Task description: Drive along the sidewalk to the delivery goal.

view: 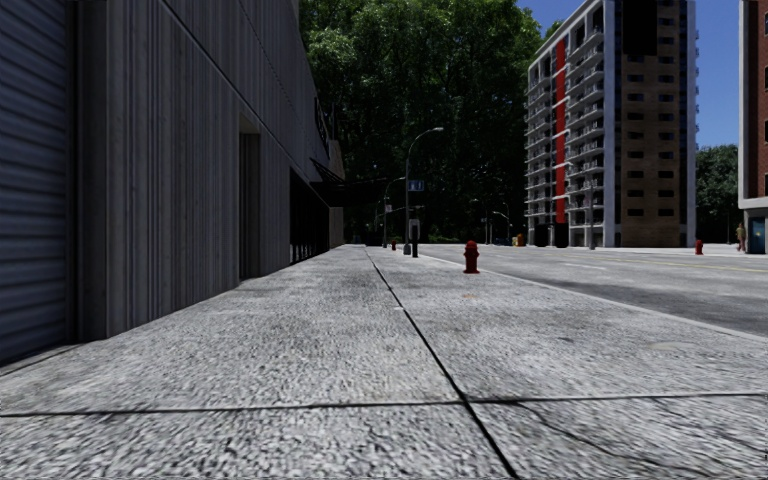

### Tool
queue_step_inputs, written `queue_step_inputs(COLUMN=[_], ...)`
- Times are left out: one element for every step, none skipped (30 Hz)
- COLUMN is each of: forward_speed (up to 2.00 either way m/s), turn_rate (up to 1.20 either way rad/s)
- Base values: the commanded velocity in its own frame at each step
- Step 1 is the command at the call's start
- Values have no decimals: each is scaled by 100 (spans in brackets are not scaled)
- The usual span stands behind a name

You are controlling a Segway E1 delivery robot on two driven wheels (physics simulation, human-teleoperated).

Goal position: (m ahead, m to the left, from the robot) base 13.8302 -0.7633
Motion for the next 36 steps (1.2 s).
queue_step_inputs(forward_speed=[200, 200, 200, 200, 200, 200, 200, 200, 200, 200, 200, 200, 200, 200, 200, 200, 200, 200, 200, 200, 200, 200, 200, 200, 200, 200, 200, 200, 200, 200, 200, 200, 200, 200, 200, 200], turn_rate=[0, 0, 0, 0, 0, 0, 0, 0, 0, 0, 0, 0, 0, 0, 0, 0, -31, -31, -47, -57, -59, -59, -59, -9, 0, 0, 0, 0, 0, 0, 0, 0, 0, 0, 0, 0])
